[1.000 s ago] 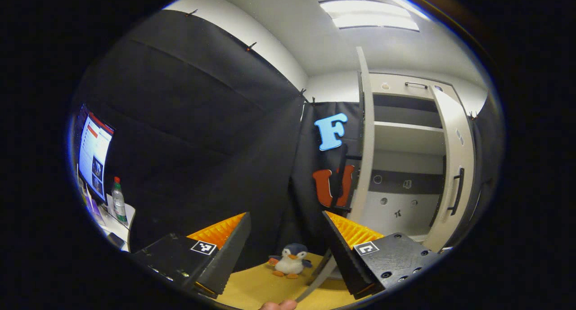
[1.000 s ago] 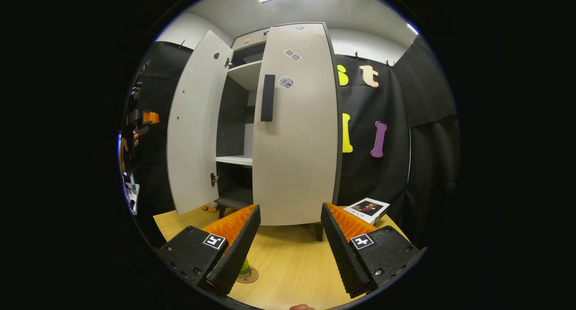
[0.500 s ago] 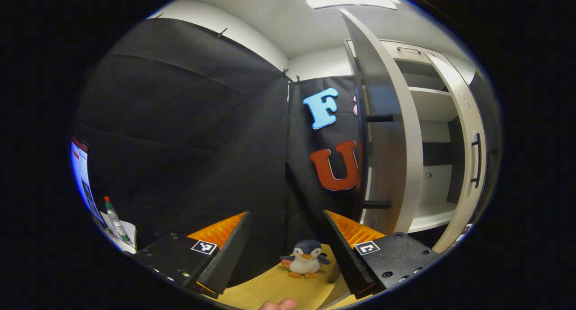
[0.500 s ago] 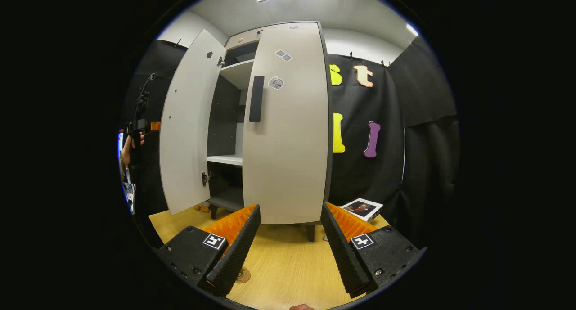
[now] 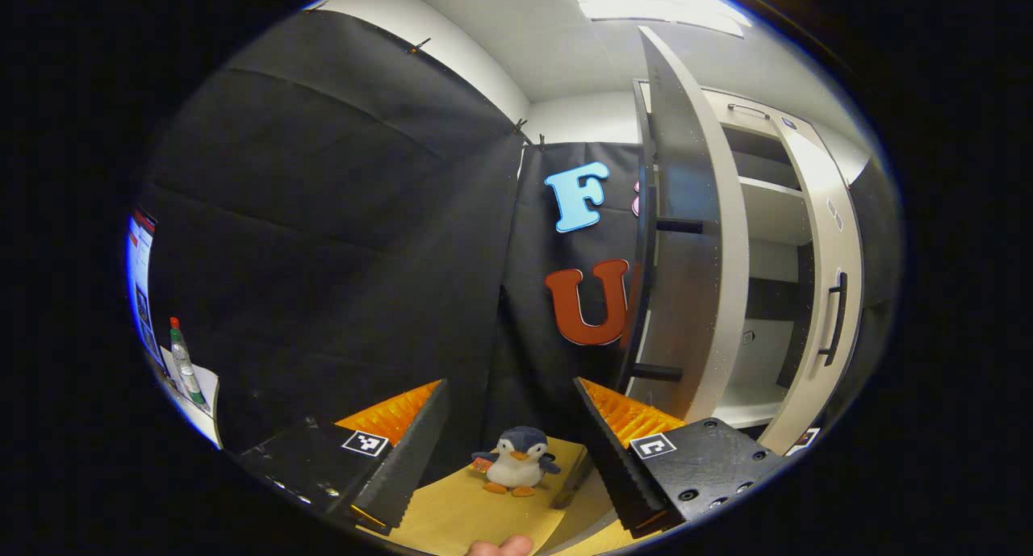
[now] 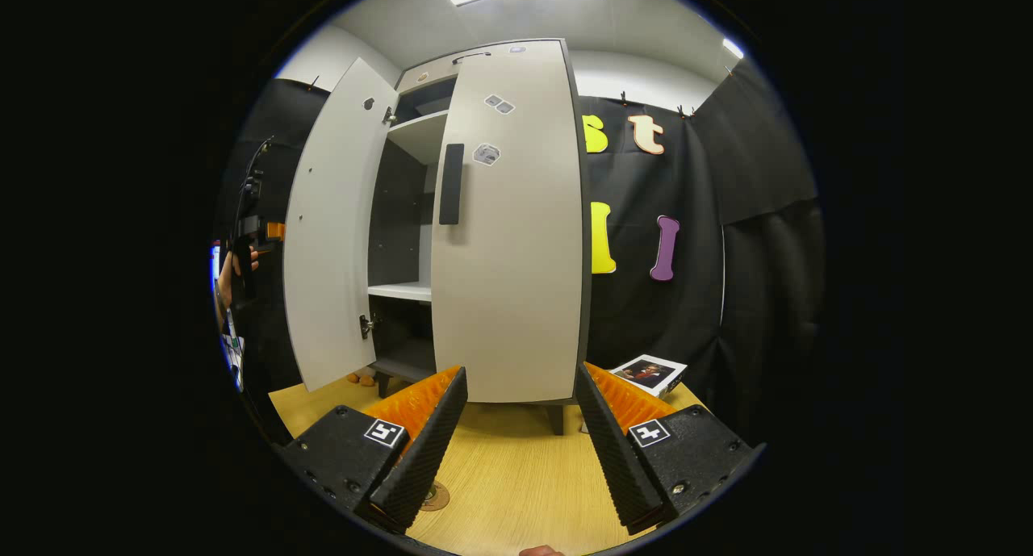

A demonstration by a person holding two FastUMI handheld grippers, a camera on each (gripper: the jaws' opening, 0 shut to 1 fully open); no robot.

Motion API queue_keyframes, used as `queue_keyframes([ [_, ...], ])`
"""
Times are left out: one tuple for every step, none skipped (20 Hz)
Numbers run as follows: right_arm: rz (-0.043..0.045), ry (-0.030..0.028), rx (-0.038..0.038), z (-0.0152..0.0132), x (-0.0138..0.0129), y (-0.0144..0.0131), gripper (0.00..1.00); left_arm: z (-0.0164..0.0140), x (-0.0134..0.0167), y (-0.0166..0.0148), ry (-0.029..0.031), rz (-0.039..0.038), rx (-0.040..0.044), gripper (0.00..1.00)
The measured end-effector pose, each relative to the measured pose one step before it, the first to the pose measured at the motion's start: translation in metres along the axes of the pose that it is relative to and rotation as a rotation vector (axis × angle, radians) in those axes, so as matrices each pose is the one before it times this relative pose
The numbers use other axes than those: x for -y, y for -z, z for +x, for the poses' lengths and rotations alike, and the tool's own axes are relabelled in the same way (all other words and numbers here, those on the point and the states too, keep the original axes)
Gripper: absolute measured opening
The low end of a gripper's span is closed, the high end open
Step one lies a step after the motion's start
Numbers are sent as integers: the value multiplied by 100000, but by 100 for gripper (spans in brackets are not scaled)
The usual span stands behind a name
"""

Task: Grasp the bottle in the cabinet with the left hand and place it on the coaster, then close the right door with the right hand and the left door with the left hand.

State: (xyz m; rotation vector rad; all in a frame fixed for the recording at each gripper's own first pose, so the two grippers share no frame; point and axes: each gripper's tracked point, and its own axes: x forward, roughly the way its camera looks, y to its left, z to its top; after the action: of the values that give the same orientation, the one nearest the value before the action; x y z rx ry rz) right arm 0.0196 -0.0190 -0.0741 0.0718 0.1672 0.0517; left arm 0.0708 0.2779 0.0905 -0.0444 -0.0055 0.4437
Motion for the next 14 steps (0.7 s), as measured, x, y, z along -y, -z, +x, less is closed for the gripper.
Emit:
queue_keyframes([
  [238, -66, -214, 23, -12, 33, 83, 53, 100, 81, -551, 2325, -122, 93],
  [67, -109, -179, 11, 31, 3, 83, -88, -55, 0, 200, 1834, 64, 93],
  [-119, 144, -170, -72, 14, 168, 83, 33, 120, 41, 961, 966, -91, 93],
  [-91, 206, -186, -86, 85, 28, 83, -52, 143, -101, 988, -43, 119, 93],
  [5, -10, -331, 6, 20, 130, 83, -70, 185, -64, 670, -604, -447, 92],
  [134, -76, -517, 35, 38, 49, 83, -158, 288, 38, 1130, -640, -640, 93],
  [333, 6, -207, -19, -9, 61, 83, -277, 392, 116, 762, -338, -357, 93],
  [580, -126, 56, -83, -76, -89, 83, -251, 204, 1, -105, 721, 430, 93],
  [356, -11, 328, -125, -37, -115, 83, -162, 357, -111, -46, 2106, 966, 93],
  [-199, 289, 478, -94, 55, -204, 83, -138, 556, -108, 831, 1831, 511, 93],
  [-527, 479, 430, -92, 116, -71, 83, -115, 640, -137, 1797, 1009, 38, 93],
  [-469, 473, 129, -56, 152, -33, 83, -161, 770, 13, 2219, -84, -300, 93],
  [-246, 249, -136, -153, 109, 46, 83, -180, 807, -9, 1903, -626, -337, 93],
  [164, 477, -187, -158, 180, 24, 83, -45, 593, 113, 1307, -167, 304, 93],
])
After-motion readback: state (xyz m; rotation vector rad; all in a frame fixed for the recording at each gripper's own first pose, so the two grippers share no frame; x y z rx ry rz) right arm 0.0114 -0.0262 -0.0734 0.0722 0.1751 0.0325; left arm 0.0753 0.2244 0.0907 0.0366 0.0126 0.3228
